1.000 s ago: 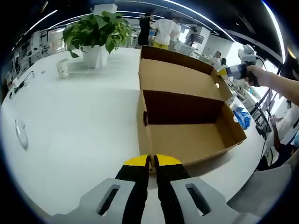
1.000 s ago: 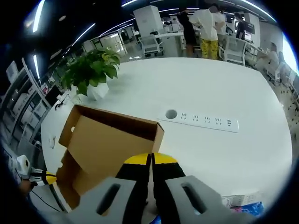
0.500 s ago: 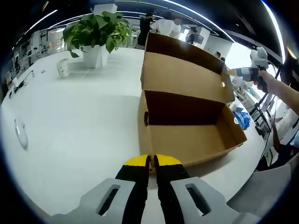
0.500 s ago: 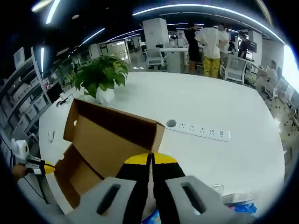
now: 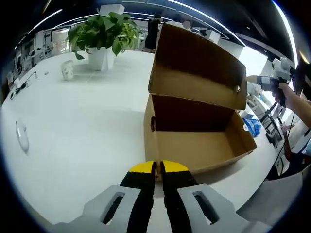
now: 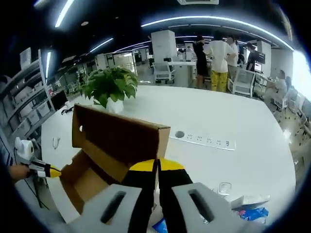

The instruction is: Operate the shoe box by opening the lid, removing the specified soft item, and placing it in the target area until the item is outside and the box remains undamaged.

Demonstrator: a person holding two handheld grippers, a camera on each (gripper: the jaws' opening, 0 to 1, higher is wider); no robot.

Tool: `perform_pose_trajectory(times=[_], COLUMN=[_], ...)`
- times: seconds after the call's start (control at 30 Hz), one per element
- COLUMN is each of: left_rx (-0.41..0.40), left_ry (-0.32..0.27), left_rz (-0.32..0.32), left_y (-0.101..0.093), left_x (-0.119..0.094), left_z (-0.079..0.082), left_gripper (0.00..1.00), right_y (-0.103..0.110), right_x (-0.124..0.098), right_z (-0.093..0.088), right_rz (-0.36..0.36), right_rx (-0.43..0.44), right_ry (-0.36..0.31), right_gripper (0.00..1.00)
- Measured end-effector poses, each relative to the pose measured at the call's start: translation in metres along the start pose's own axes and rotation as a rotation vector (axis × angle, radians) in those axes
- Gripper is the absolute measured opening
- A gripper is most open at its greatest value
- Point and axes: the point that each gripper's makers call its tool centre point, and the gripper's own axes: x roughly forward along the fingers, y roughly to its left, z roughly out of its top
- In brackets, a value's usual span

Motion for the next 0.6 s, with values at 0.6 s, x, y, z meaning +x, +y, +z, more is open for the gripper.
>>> perform_pose_trajectory(times=[0.6], left_rx=[-0.003], left_ry=[-0.023], left_rz=[0.0], left_y=[-0.003], left_x=[-0.002], left_z=[-0.001], left_gripper=[0.03], right_y=[0.017], right_x=[-0.03], right_z=[-0.015], right_rz=[-0.038], right_rx=[-0.062], right_ry=[-0.115], right_gripper=[0.0])
